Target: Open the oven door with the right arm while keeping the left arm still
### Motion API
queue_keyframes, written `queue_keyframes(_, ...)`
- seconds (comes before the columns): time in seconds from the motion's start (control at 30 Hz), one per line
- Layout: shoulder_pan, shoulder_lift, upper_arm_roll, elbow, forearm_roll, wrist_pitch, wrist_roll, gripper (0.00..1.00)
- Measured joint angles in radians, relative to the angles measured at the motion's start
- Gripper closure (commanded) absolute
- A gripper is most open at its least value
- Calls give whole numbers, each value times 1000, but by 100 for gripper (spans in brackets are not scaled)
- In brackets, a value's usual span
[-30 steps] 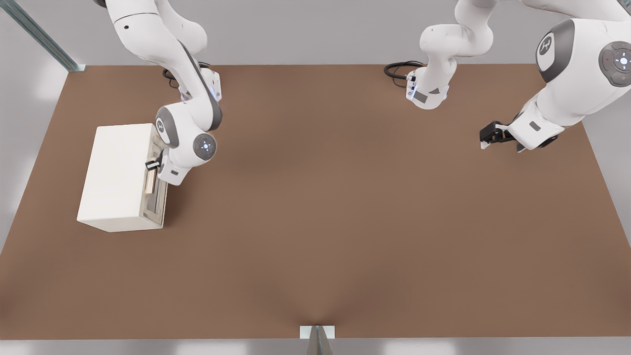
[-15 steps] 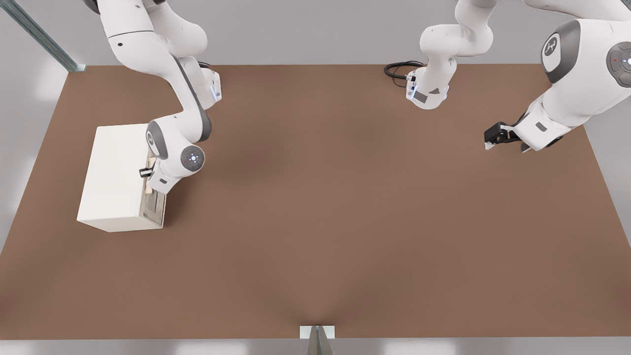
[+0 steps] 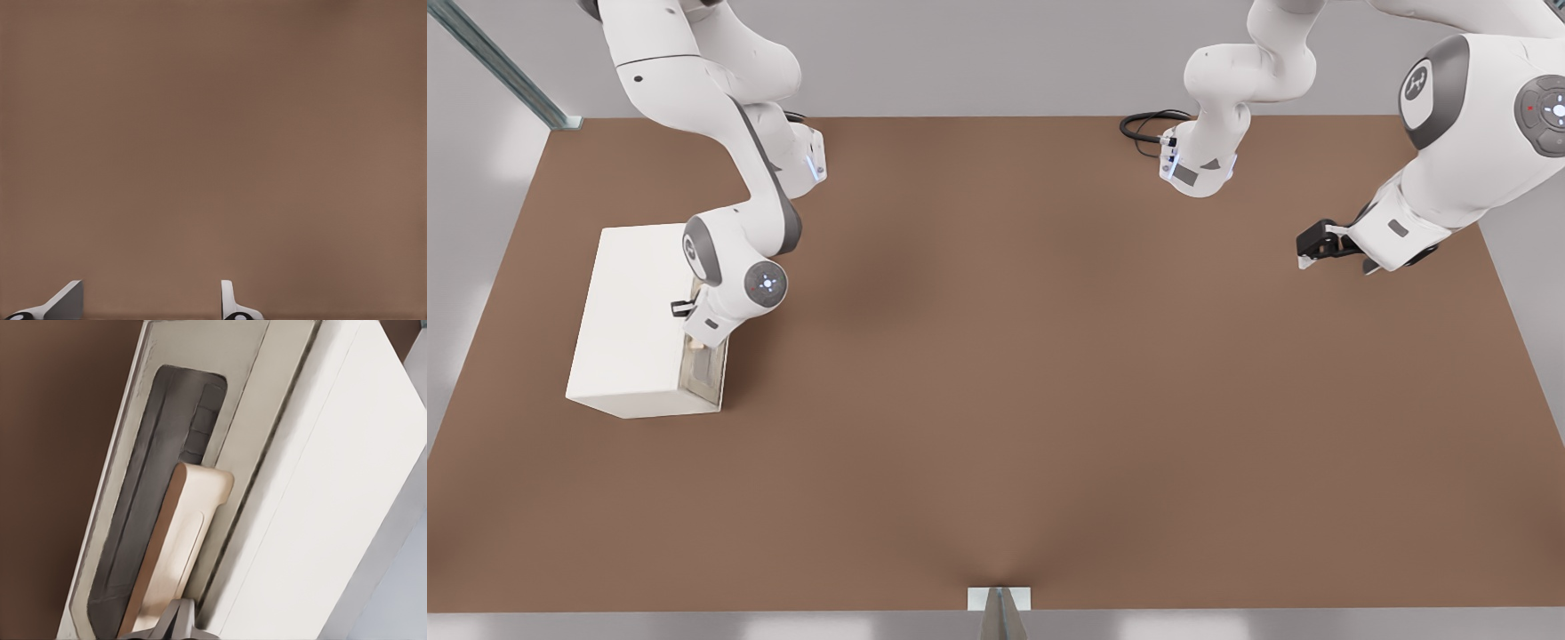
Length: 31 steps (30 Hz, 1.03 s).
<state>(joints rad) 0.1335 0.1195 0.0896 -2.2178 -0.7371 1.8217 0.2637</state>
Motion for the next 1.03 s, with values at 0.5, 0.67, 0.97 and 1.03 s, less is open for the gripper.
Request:
queue_keyframes(0.5, -154, 99, 2, 761, 564, -336, -106, 0)
queue_keyframes(0.67, -154, 48, 0, 747, 673, -388, -166, 0)
queue_keyframes(0.97, -160, 39, -2, 739, 712, -417, -240, 0)
queue_keyframes(1.03, -161, 39, -2, 739, 713, -419, -252, 0)
